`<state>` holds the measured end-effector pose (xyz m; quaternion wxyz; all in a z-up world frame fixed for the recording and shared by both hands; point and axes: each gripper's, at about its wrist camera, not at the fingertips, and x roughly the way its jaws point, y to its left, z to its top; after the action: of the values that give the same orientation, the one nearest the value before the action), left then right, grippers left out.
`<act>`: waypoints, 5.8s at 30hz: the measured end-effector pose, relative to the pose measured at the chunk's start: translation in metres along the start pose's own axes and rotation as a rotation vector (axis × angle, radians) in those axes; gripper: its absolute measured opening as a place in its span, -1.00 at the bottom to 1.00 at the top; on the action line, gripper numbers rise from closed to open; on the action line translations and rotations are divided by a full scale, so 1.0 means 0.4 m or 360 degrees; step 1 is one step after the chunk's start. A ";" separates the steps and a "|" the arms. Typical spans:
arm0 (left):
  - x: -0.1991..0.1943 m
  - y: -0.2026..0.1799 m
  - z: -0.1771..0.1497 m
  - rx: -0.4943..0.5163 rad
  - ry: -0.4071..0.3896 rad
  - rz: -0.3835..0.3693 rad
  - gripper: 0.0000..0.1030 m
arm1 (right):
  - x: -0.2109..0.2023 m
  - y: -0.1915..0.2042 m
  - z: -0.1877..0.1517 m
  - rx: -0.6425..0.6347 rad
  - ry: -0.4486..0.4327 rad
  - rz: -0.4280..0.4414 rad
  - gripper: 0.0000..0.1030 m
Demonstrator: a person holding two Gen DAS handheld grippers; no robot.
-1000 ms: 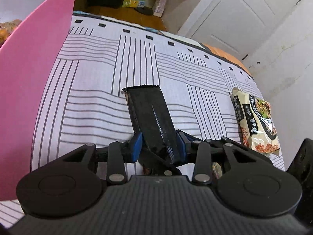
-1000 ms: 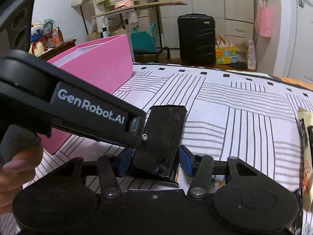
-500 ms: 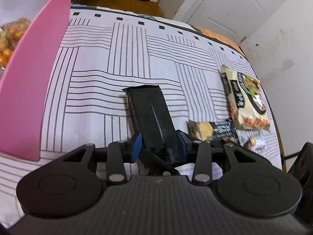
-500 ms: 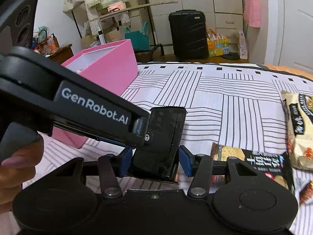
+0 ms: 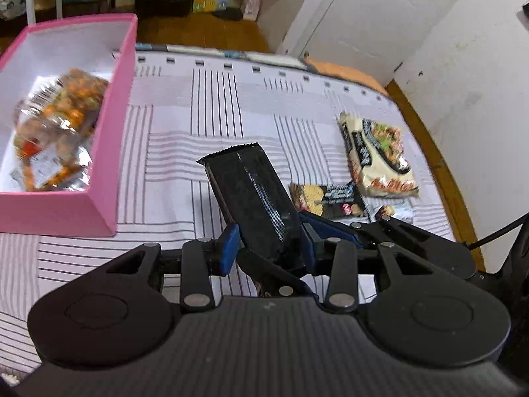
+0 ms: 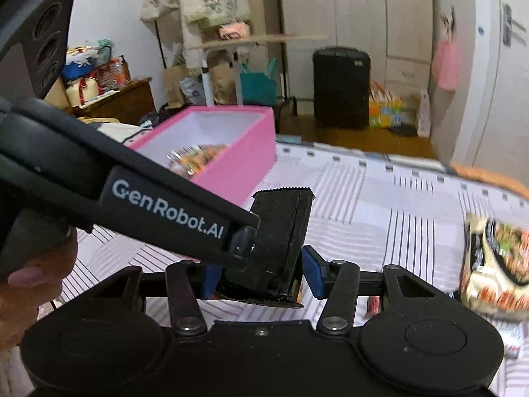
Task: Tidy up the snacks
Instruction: 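Carry the black pack into the pink box and open the left tool, then move the left tool to the black NB cracker pack and grasp it, then lift the NB cracker pack into the pink box and release it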
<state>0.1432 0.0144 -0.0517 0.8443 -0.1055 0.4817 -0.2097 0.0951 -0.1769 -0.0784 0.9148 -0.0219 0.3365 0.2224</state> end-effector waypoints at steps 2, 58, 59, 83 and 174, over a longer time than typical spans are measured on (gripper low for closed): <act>-0.033 0.006 0.004 -0.0007 -0.0035 -0.0008 -0.27 | -0.010 0.019 0.024 -0.0051 -0.0026 0.0012 0.10; -0.111 0.064 0.154 -0.0064 -0.0151 0.0097 -0.06 | -0.130 -0.297 0.076 0.0005 -0.0043 -0.0004 0.40; -0.087 0.047 0.155 -0.0053 -0.0123 0.0075 -0.07 | -0.124 -0.317 0.059 0.0032 -0.0024 -0.0004 0.40; 0.478 -0.131 0.124 0.0184 0.0298 -0.0244 -0.11 | 0.090 -0.440 -0.228 0.0545 0.0247 0.0162 0.41; -0.105 0.394 0.166 -0.0438 -0.0259 0.0649 -0.06 | 0.362 0.156 0.240 -0.0556 -0.0066 0.0589 0.70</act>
<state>0.2211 0.1722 -0.0452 0.8828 -0.1367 0.4475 0.0415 0.2246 -0.0455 -0.0881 0.8475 -0.1132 0.2725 0.4412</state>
